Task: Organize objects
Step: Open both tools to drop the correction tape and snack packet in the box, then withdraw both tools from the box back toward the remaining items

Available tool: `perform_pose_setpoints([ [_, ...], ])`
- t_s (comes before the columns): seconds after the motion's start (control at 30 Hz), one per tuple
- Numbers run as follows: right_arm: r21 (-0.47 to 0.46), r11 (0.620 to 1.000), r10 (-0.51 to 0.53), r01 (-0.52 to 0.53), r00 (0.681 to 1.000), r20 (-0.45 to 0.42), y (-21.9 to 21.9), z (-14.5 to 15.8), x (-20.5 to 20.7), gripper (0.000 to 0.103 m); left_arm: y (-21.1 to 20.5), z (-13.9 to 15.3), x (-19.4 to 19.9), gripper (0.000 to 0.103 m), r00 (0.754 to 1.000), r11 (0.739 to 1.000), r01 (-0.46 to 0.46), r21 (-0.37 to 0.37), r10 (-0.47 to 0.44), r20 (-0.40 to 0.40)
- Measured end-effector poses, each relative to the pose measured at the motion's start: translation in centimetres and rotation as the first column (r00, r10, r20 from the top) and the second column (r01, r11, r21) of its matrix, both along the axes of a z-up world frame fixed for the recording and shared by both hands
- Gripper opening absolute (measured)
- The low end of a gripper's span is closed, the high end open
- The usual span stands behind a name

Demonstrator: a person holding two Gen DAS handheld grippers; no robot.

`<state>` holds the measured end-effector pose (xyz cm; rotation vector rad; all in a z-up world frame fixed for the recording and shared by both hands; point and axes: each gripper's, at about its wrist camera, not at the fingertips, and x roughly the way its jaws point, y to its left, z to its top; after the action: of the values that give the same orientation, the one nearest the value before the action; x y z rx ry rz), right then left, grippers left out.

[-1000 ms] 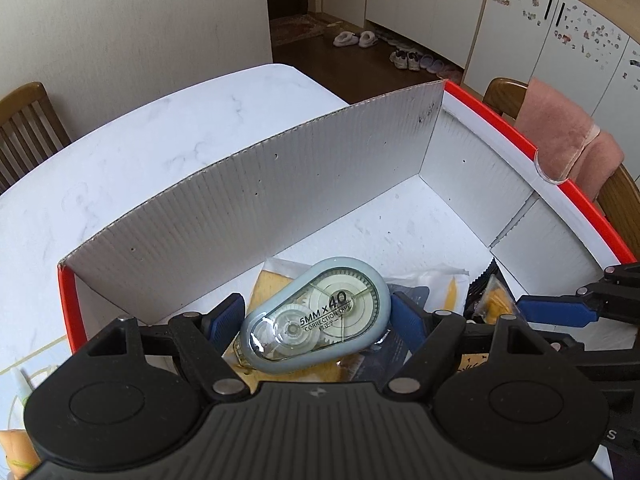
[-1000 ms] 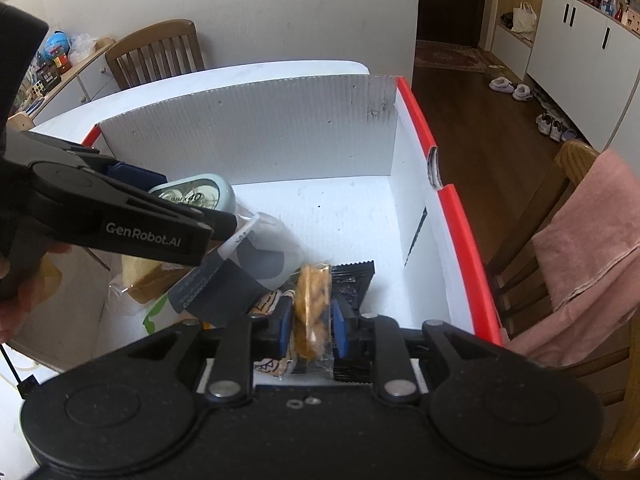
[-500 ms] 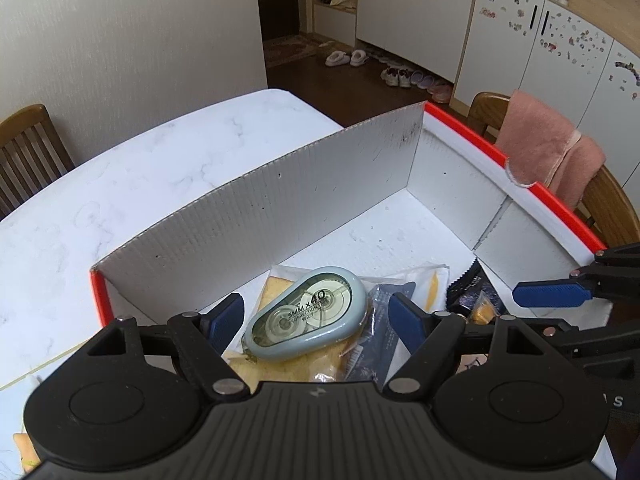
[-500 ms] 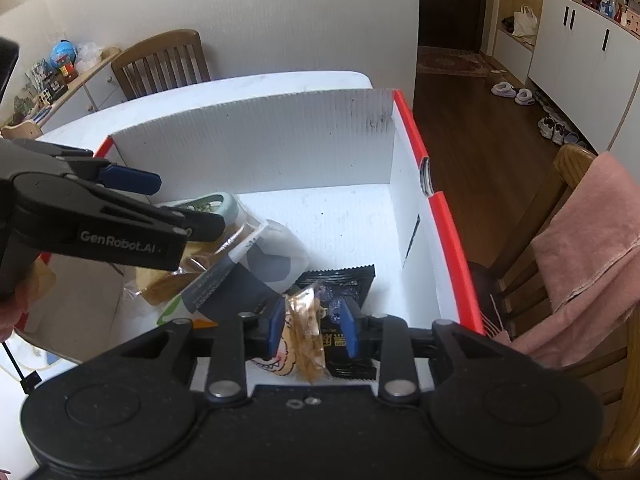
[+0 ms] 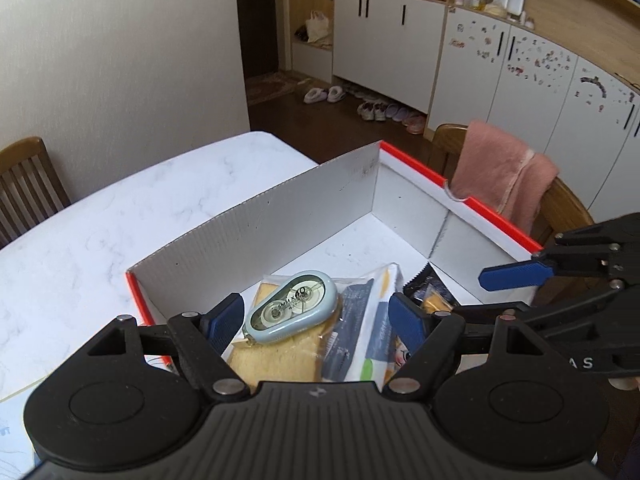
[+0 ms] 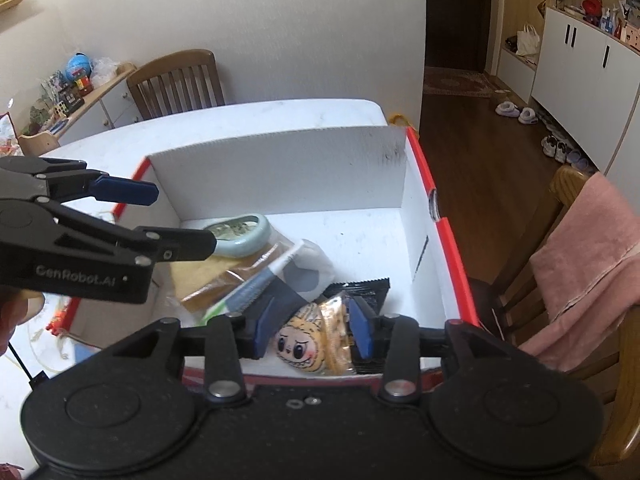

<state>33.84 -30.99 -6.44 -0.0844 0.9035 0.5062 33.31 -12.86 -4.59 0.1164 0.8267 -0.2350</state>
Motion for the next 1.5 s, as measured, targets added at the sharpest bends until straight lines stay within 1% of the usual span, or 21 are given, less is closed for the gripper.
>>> perform_pose_setpoints([
  [0.1, -0.009, 1.0, 0.015, -0.015, 1.0, 0.016, 0.6, 0.6, -0.9, 0.042, 0.4, 0.5, -1.2, 0.079, 1.0, 1.0, 0.013, -0.01, -0.013, 0.012],
  [0.2, -0.013, 1.0, 0.023, -0.022, 0.999, 0.029, 1.1, 1.1, -1.7, 0.043, 1.2, 0.9, -2.2, 0.079, 1.0, 0.999, 0.011, -0.038, -0.011, 0.015],
  [0.3, -0.002, 1.0, 0.019, -0.019, 0.999, 0.033, 1.6, 1.5, -2.4, 0.045, 2.0, 1.1, -3.1, 0.079, 1.0, 0.998, 0.011, -0.054, -0.01, 0.018],
  [0.47, 0.019, 1.0, 0.022, -0.023, 0.999, 0.043, 2.6, 2.4, -3.8, 0.053, 3.9, 1.5, -4.9, 0.079, 0.999, 0.997, 0.014, -0.075, -0.012, 0.033],
  [0.57, 0.03, 0.999, 0.022, -0.023, 0.998, 0.053, 3.5, 2.9, -4.9, 0.057, 5.1, 1.8, -6.3, 0.084, 0.999, 0.997, 0.008, -0.078, -0.004, 0.051],
  [0.7, 0.041, 0.999, 0.018, -0.02, 0.998, 0.057, 5.0, 3.3, -6.1, 0.061, 7.1, 2.1, -8.0, 0.084, 0.998, 0.996, -0.003, -0.087, 0.008, 0.058],
  [0.83, 0.037, 0.999, 0.025, -0.027, 0.998, 0.063, 6.7, 3.5, -7.4, 0.07, 9.5, 1.9, -9.4, 0.084, 0.998, 0.995, -0.021, -0.096, 0.026, 0.049],
  [0.93, 0.036, 0.999, 0.028, -0.03, 0.998, 0.062, 8.1, 3.6, -8.1, 0.075, 11.4, 1.7, -10.4, 0.084, 0.998, 0.991, -0.043, -0.123, 0.048, 0.041],
  [1.0, 0.038, 0.999, 0.029, -0.031, 0.998, 0.059, 9.0, 3.6, -8.5, 0.079, 12.8, 1.6, -11.1, 0.084, 0.997, 0.987, -0.066, -0.146, 0.071, 0.033],
  [1.07, 0.035, 0.999, 0.028, -0.03, 0.998, 0.06, 10.0, 3.5, -8.9, 0.089, 14.2, 1.4, -11.8, 0.084, 0.996, 0.982, -0.085, -0.167, 0.091, 0.025],
  [1.17, 0.027, 0.999, 0.03, -0.032, 0.998, 0.059, 11.4, 3.3, -9.5, 0.096, 16.0, 1.2, -12.9, 0.084, 0.993, 0.98, -0.106, -0.17, 0.112, 0.03],
  [1.27, 0.031, 0.999, 0.03, -0.031, 0.998, 0.054, 12.5, 3.1, -10.1, 0.1, 17.9, 0.9, -13.7, 0.094, 0.991, 0.978, -0.121, -0.17, 0.128, 0.033],
  [1.43, 0.033, 0.998, 0.046, -0.048, 0.998, 0.04, 14.7, 2.7, -10.9, 0.1, 20.5, 0.2, -14.7, 0.094, 0.99, 0.978, -0.133, -0.16, 0.14, 0.034],
  [1.5, 0.031, 0.998, 0.054, -0.055, 0.998, 0.032, 15.6, 2.4, -11.2, 0.1, 21.3, -0.2, -15.1, 0.103, 0.99, 0.978, -0.135, -0.159, 0.142, 0.028],
])
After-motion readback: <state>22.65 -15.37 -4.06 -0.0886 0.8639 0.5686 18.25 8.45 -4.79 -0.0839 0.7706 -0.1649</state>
